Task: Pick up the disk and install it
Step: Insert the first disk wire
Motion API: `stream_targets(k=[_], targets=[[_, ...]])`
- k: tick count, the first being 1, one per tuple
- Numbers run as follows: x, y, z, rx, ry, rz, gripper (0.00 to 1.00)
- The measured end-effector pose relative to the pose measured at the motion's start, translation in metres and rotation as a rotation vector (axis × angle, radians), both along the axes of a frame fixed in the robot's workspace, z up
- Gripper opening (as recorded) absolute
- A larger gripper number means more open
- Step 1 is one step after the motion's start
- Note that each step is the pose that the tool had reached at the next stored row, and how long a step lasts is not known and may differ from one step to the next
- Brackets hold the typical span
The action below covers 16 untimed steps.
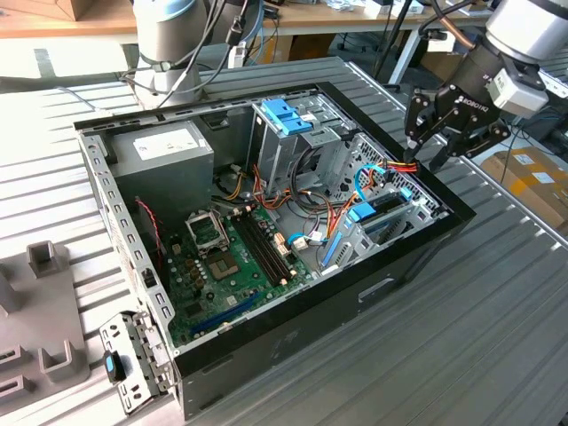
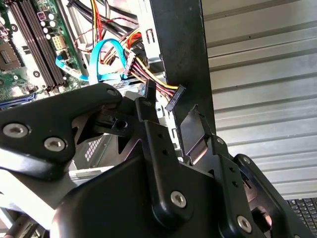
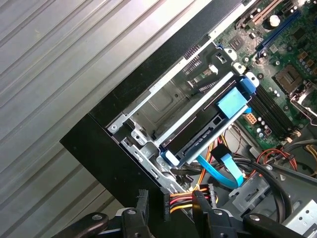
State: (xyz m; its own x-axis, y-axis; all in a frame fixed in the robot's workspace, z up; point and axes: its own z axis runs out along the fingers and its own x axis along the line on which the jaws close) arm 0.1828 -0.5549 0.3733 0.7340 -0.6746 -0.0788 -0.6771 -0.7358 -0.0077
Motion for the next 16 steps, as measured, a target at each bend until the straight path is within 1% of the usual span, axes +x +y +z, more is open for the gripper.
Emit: stream_targets(k=[16], targets=[[0.0, -0.0002, -0.0035, 0.0001, 0.0, 0.0, 0.48]])
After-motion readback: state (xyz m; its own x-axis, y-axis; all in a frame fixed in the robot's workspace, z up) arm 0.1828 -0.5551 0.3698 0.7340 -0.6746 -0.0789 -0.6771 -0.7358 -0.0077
